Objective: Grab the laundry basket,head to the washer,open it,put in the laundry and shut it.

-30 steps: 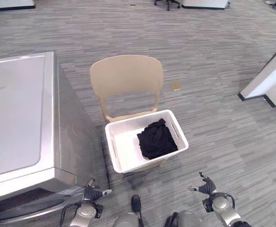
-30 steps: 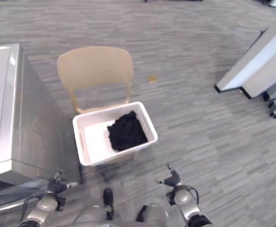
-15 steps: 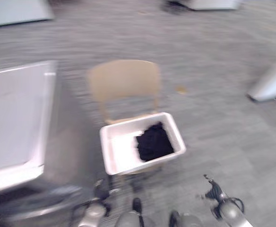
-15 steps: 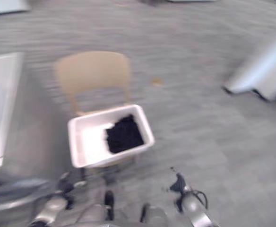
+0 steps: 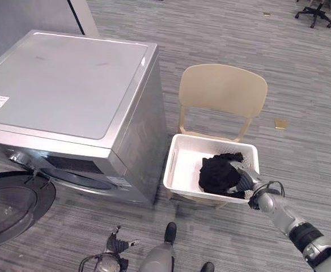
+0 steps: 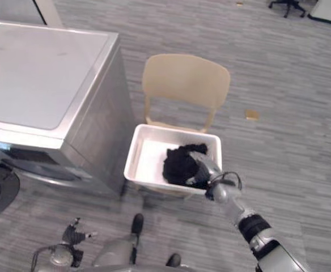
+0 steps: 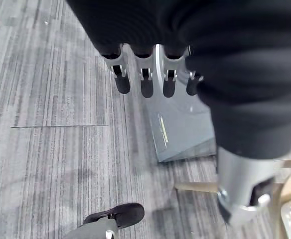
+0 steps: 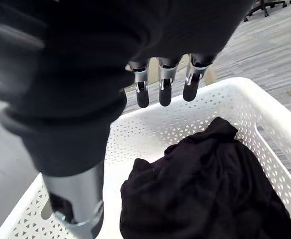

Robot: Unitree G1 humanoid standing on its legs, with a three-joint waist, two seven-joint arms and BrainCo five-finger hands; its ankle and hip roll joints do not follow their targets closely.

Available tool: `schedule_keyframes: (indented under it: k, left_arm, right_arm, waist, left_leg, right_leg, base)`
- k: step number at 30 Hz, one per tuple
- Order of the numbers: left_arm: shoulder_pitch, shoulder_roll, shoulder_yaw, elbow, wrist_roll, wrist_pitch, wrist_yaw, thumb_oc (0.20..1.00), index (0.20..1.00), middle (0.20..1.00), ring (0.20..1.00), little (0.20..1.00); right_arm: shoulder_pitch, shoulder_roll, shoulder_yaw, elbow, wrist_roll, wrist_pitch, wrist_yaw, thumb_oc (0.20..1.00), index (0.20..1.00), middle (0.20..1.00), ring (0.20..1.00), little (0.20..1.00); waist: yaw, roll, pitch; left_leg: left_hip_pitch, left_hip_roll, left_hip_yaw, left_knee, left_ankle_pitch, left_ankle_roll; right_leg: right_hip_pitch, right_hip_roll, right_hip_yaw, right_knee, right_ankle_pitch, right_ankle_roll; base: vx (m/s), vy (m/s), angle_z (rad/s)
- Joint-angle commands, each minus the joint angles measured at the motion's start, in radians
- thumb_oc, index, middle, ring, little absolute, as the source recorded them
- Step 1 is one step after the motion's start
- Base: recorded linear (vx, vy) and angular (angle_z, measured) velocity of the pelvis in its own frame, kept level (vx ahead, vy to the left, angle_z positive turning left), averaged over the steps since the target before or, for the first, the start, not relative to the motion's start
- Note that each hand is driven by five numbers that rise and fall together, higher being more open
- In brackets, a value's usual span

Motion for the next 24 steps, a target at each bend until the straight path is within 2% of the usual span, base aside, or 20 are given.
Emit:
schedule_keyframes:
  k: [1, 2, 5, 6, 9, 14, 15, 16, 18, 21, 24]
  left_arm:
    - [-0.047, 0.014, -0.020, 0.002, -0.039, -0.035, 0.014, 1.000, 1.000, 1.000, 1.000, 1.000]
    - [-0.068, 0.017, -0.041, -0.001, -0.064, -0.044, 0.019, 1.000, 1.000, 1.000, 1.000, 1.000]
    - [-0.089, 0.024, -0.057, -0.012, -0.097, -0.056, 0.028, 1.000, 1.000, 1.000, 1.000, 1.000]
    - [-0.113, 0.032, -0.072, -0.007, -0.130, -0.071, 0.038, 1.000, 1.000, 1.000, 1.000, 1.000]
    - [-0.129, 0.038, -0.085, -0.009, -0.156, -0.080, 0.044, 1.000, 1.000, 1.000, 1.000, 1.000]
    - [-0.189, 0.036, -0.118, -0.020, -0.201, -0.090, 0.049, 1.000, 1.000, 1.000, 1.000, 1.000]
    - [-0.189, 0.036, -0.118, -0.020, -0.201, -0.090, 0.049, 1.000, 1.000, 1.000, 1.000, 1.000]
    - [-0.199, 0.034, -0.123, -0.023, -0.204, -0.089, 0.050, 1.000, 1.000, 1.000, 1.000, 1.000]
    - [-0.208, 0.027, -0.124, -0.026, -0.213, -0.084, 0.044, 1.000, 1.000, 1.000, 1.000, 1.000]
    - [-0.201, 0.021, -0.125, -0.033, -0.209, -0.081, 0.039, 1.000, 1.000, 1.000, 1.000, 1.000]
    - [-0.172, 0.012, -0.104, -0.057, -0.193, -0.067, 0.033, 1.000, 1.000, 1.000, 1.000, 1.000]
  right_arm:
    - [-0.111, -0.009, 0.065, 0.118, -0.033, 0.021, -0.073, 1.000, 1.000, 1.000, 1.000, 1.000]
    - [-0.172, 0.006, 0.089, 0.208, -0.032, 0.037, -0.089, 1.000, 1.000, 1.000, 1.000, 1.000]
    - [-0.248, 0.011, 0.111, 0.331, -0.023, 0.058, -0.109, 1.000, 1.000, 1.000, 1.000, 1.000]
    - [-0.318, 0.016, 0.128, 0.458, -0.006, 0.073, -0.126, 1.000, 1.000, 1.000, 1.000, 1.000]
    - [-0.365, 0.011, 0.141, 0.527, 0.007, 0.081, -0.136, 1.000, 1.000, 1.000, 1.000, 1.000]
    - [-0.451, -0.045, 0.124, 0.657, 0.060, 0.101, -0.147, 1.000, 1.000, 1.000, 1.000, 1.000]
    - [-0.451, -0.046, 0.124, 0.657, 0.060, 0.101, -0.147, 0.485, 0.485, 0.485, 0.485, 0.485]
    - [-0.449, -0.047, 0.103, 0.664, 0.093, 0.100, -0.147, 0.200, 0.200, 0.200, 0.200, 0.200]
    - [-0.416, -0.048, 0.033, 0.603, 0.213, 0.080, -0.150, 0.200, 0.200, 0.200, 0.200, 0.200]
    - [-0.387, -0.048, -0.006, 0.529, 0.279, 0.064, -0.155, 0.200, 0.200, 0.200, 0.200, 0.200]
    - [-0.312, -0.055, -0.071, 0.289, 0.351, 0.029, -0.156, 0.200, 0.200, 0.200, 0.200, 0.200]
  waist:
    - [0.043, 0.015, 0.026]
    - [0.065, 0.022, 0.057]
    - [0.086, 0.032, 0.092]
    - [0.111, 0.048, 0.132]
    - [0.126, 0.051, 0.160]
    - [0.150, 0.087, 0.207]
    - [0.150, 0.087, 0.206]
    - [0.151, 0.091, 0.209]
    - [0.145, 0.088, 0.208]
    - [0.137, 0.079, 0.201]
    - [0.104, 0.048, 0.178]
  left_leg:
    - [0.000, 0.022, -0.009, 0.008, -0.099, -0.068]
    - [-0.033, 0.021, -0.021, 0.012, -0.090, -0.073]
    - [-0.083, 0.018, -0.036, 0.016, -0.074, -0.079]
    - [-0.138, 0.019, -0.049, 0.025, -0.059, -0.082]
    - [-0.163, 0.013, -0.060, 0.024, -0.068, -0.091]
    - [-0.256, -0.004, -0.079, 0.022, -0.040, -0.095]
    - [-0.257, -0.004, -0.079, 0.023, -0.040, -0.095]
    - [-0.263, -0.006, -0.080, 0.023, -0.038, -0.095]
    - [-0.260, -0.011, -0.085, 0.015, -0.037, -0.094]
    - [-0.247, -0.016, -0.091, 0.009, -0.044, -0.093]
    - [-0.191, -0.015, -0.077, 0.007, -0.077, -0.084]
  right_leg:
    - [-0.114, -0.007, 0.043, 0.095, -0.064, 0.043]
    - [-0.144, -0.009, 0.035, 0.109, -0.068, 0.039]
    - [-0.195, -0.013, 0.024, 0.128, -0.066, 0.033]
    - [-0.251, -0.020, 0.016, 0.154, -0.066, 0.028]
    - [-0.288, -0.025, 0.019, 0.185, -0.091, 0.027]
    - [-0.393, -0.039, -0.008, 0.250, -0.102, 0.021]
    - [-0.394, -0.039, -0.008, 0.251, -0.103, 0.021]
    - [-0.400, -0.040, -0.011, 0.254, -0.105, 0.022]
    - [-0.394, -0.041, -0.019, 0.250, -0.109, 0.025]
    - [-0.376, -0.040, -0.022, 0.238, -0.108, 0.028]
    - [-0.330, -0.043, -0.005, 0.221, -0.101, 0.037]
  base:
    - [-0.09, 0.053, -0.01]
    - [-0.10, 0.034, 0.07]
    - [-0.07, 0.036, 0.25]
    - [-0.06, 0.042, 0.14]
    - [0.02, -0.019, 0.11]
    - [-0.01, 0.033, 0.22]
    - [0.01, 0.024, 0.16]
    - [0.02, 0.009, 0.11]
    - [0.07, -0.007, 0.13]
    - [0.07, -0.007, 0.19]
    - [0.06, 0.027, 0.07]
